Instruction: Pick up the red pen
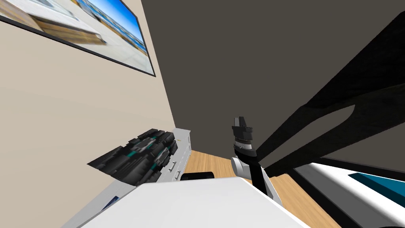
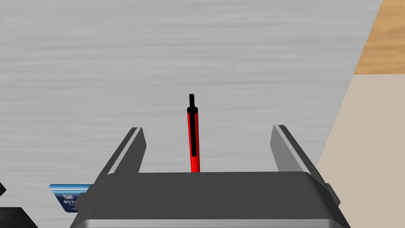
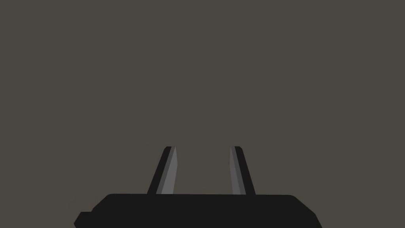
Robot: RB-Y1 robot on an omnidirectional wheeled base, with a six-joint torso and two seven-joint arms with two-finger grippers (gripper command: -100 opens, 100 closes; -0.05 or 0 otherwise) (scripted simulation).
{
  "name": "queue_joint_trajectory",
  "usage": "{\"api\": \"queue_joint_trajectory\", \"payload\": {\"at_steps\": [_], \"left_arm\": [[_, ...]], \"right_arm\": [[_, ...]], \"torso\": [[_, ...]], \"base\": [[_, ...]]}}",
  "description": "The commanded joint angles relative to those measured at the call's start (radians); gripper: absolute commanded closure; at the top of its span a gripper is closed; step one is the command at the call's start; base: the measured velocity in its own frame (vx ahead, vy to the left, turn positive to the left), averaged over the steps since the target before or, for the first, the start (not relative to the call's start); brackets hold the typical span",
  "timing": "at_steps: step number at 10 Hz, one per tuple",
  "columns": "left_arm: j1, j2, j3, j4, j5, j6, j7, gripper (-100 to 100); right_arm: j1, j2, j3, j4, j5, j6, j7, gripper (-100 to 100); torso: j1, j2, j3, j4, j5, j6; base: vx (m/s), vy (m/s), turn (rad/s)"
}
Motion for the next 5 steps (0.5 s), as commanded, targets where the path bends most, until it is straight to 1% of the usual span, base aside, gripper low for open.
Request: {"api": "queue_joint_trajectory", "payload": {"at_steps": [1, 2, 3, 5], "left_arm": [[0.045, -0.05, 0.0, 0.05, -0.05, -0.05, -0.03, -100], [0.045, -0.072, 0.0, 0.06, -0.071, -0.06, -0.03, -100], [0.045, -0.072, 0.0, 0.06, -0.103, -0.06, -0.03, -100], [0.045, -0.072, 0.0, 0.06, -0.103, -0.06, -0.03, -100]], "right_arm": [[0.0, 0.0, 0.0, 0.0, 0.0, 0.0, 0.0, 0], [0.0, 0.0, 0.0, 0.0, 0.0, 0.0, 0.0, 0], [0.0, 0.0, 0.0, 0.0, 0.0, 0.0, 0.0, 0], [0.0, 0.0, 0.0, 0.0, 0.0, 0.0, 0.0, 0]], "torso": [[0.0, 0.0, 0.0, 0.0, 0.0, 0.0], [-0.007, 0.004, 0.002, 0.001, -0.001, -0.001], [-0.009, 0.007, 0.004, 0.001, -0.002, -0.001], [-0.006, 0.011, 0.006, 0.002, -0.002, 0.0]], "base": [[0.095, -0.029, 0.172], [0.052, -0.055, 0.173], [0.01, -0.009, 0.032], [-0.007, 0.008, -0.025]]}}
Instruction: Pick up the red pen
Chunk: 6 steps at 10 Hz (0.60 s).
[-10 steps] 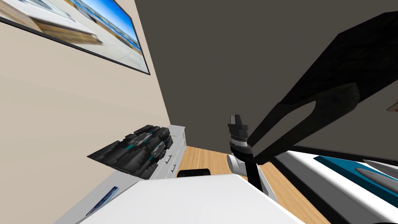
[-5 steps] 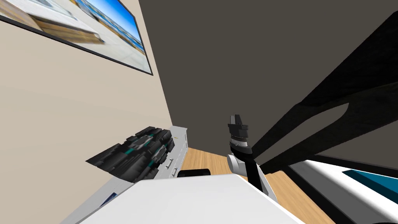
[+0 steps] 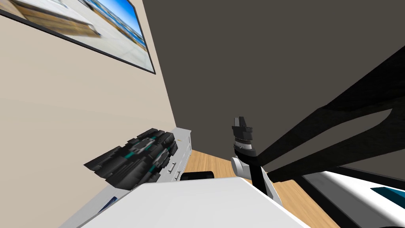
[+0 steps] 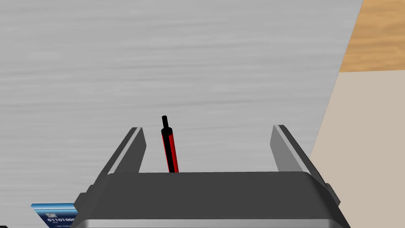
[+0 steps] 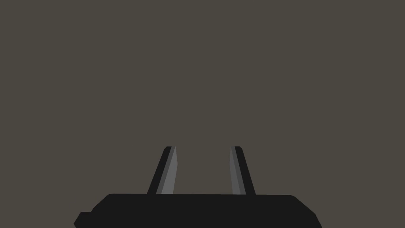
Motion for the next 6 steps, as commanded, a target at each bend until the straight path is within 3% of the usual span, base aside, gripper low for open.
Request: {"api": "queue_joint_trajectory", "payload": {"at_steps": [1, 5, 6], "left_arm": [[0.001, 0.0, 0.0, 0.0, -0.002, 0.0, 0.0, -100], [0.001, 0.0, 0.0, 0.0, -0.002, 0.0, 0.0, -100], [-0.01, -0.034, -0.003, 0.023, -0.021, 0.008, 0.001, -100]], "right_arm": [[0.0, 0.0, 0.0, 0.0, 0.0, 0.0, 0.0, 0], [0.0, 0.0, 0.0, 0.0, 0.0, 0.0, 0.0, 0], [0.0, 0.0, 0.0, 0.0, 0.0, 0.0, 0.0, 0]], "torso": [[0.0, 0.0, 0.0, 0.0, 0.0, 0.0], [0.0, 0.0, 0.0, 0.0, 0.0, 0.0], [0.0, 0.0, 0.0, 0.0, 0.0, 0.0]], "base": [[0.005, -0.003, 0.014], [0.002, -0.002, 0.005], [-0.008, -0.001, -0.021]]}}
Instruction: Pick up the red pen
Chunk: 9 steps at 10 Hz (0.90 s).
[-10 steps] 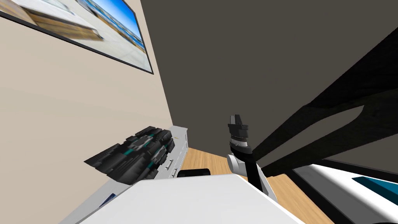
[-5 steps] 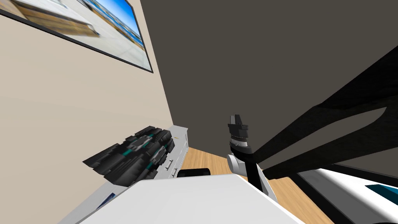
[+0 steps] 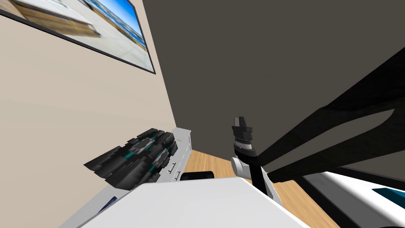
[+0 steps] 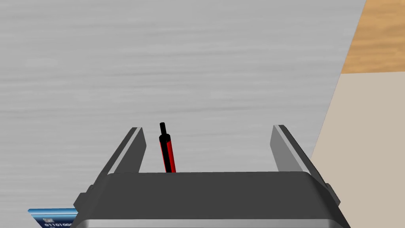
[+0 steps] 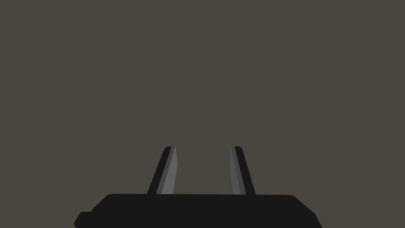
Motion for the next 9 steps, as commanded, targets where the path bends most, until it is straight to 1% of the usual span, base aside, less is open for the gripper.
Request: {"api": "queue_joint_trajectory", "payload": {"at_steps": [1, 2, 4, 5, 6, 7, 9], "left_arm": [[-0.004, -0.029, 0.004, 0.016, -0.021, 0.009, 0.003, -100], [-0.012, -0.052, 0.001, 0.031, -0.034, 0.014, 0.003, -100], [-0.019, -0.074, -0.001, 0.046, -0.048, 0.019, 0.003, -100], [-0.026, -0.097, -0.003, 0.061, -0.061, 0.024, 0.004, -100], [-0.021, -0.078, 0.005, 0.056, -0.055, 0.019, 0.005, -100], [-0.02, -0.08, 0.007, 0.056, -0.058, 0.022, 0.006, 100], [-0.022, -0.08, 0.008, 0.055, -0.057, 0.02, 0.007, 100]], "right_arm": [[0.0, 0.0, 0.0, 0.0, 0.0, 0.0, 0.0, 0], [0.0, 0.0, 0.0, 0.0, 0.0, 0.0, 0.0, 0], [0.0, 0.0, 0.0, 0.0, 0.0, 0.0, 0.0, 0], [0.0, 0.0, 0.0, 0.0, 0.0, 0.0, 0.0, 0], [0.0, 0.0, 0.0, 0.0, 0.0, 0.0, 0.0, 0], [0.0, 0.0, 0.0, 0.0, 0.0, 0.0, 0.0, 0], [0.0, 0.0, 0.0, 0.0, 0.0, 0.0, 0.0, 0]], "torso": [[0.0, 0.0, 0.0, 0.0, 0.0, 0.0], [0.001, 0.0, 0.0, 0.0, 0.001, 0.0], [0.006, 0.001, 0.001, 0.001, 0.01, 0.0], [0.009, 0.001, 0.001, 0.001, 0.015, -0.001], [0.009, 0.002, 0.001, 0.001, 0.02, -0.002], [0.01, 0.003, 0.002, 0.001, 0.021, -0.002], [0.011, 0.004, 0.002, 0.0, 0.021, -0.003]], "base": [[-0.009, 0.01, -0.029], [-0.01, 0.012, -0.035], [-0.006, 0.006, -0.019], [-0.004, 0.005, -0.013], [0.0, 0.0, 0.0], [0.0, 0.0, 0.0], [0.001, 0.0, 0.005]]}}
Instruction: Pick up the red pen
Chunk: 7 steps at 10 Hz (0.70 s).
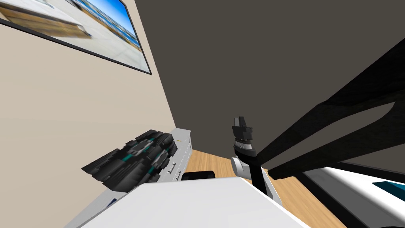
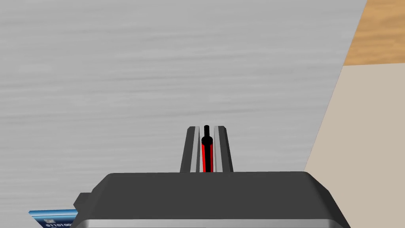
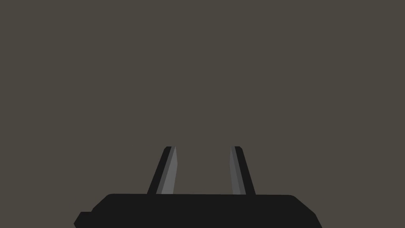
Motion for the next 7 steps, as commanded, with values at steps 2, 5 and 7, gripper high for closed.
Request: {"api": "queue_joint_trajectory", "payload": {"at_steps": [2, 5, 7], "left_arm": [[0.0, 0.0, 0.0, 0.0, 0.0, 0.0, 0.0, 100], [0.016, 0.052, -0.003, -0.04, 0.036, -0.012, -0.004, 100], [0.027, 0.086, 0.0, -0.063, 0.056, -0.019, -0.005, 100]], "right_arm": [[0.0, 0.0, 0.0, 0.0, 0.0, 0.0, 0.0, 0], [0.0, 0.0, 0.0, 0.0, 0.0, 0.0, 0.0, 0], [0.0, 0.0, 0.0, 0.0, 0.0, 0.0, 0.0, 0]], "torso": [[0.0, 0.0, 0.0, 0.0, 0.0, 0.0], [-0.001, -0.001, -0.001, 0.0, 0.0, 0.0], [-0.001, -0.002, -0.001, -0.001, -0.001, 0.0]], "base": [[0.0, 0.0, 0.0], [0.008, -0.006, 0.024], [0.008, -0.009, 0.026]]}}
